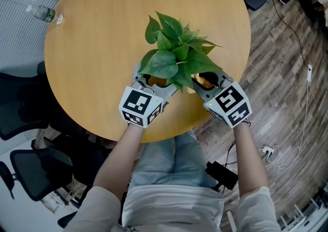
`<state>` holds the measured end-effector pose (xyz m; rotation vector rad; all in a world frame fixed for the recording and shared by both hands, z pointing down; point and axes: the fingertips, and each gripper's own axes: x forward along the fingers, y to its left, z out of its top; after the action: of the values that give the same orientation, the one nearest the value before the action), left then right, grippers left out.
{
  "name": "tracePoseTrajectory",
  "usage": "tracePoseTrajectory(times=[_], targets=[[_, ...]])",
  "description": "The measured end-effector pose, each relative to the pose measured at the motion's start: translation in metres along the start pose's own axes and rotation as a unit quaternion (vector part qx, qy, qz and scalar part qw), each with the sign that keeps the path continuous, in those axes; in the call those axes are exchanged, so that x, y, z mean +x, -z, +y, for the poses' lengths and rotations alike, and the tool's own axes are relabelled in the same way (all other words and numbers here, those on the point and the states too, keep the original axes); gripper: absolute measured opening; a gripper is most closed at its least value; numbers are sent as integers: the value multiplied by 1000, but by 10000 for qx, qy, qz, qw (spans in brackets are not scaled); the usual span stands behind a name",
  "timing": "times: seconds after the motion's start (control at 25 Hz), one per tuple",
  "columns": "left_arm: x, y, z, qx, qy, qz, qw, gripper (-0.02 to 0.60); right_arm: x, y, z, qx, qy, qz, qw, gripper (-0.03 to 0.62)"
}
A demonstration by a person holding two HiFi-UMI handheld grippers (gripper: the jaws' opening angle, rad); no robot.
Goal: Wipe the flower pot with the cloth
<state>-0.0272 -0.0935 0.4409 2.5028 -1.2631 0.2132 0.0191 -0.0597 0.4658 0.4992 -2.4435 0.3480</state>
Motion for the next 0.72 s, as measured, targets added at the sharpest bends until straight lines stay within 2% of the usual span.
tracePoseTrajectory(times=[0.4, 0.6, 0.72], targets=[[1, 1, -1, -165, -526, -57, 9985, 460, 0, 3, 5, -8, -23, -13, 10000, 84], [2, 1, -1, -158, -537, -59, 9984, 461, 0, 3, 5, 61, -39, -77, 9999, 84], [1, 1, -1, -95, -393, -34, 9992, 462, -2, 6, 2, 45, -32, -102, 9999, 84]])
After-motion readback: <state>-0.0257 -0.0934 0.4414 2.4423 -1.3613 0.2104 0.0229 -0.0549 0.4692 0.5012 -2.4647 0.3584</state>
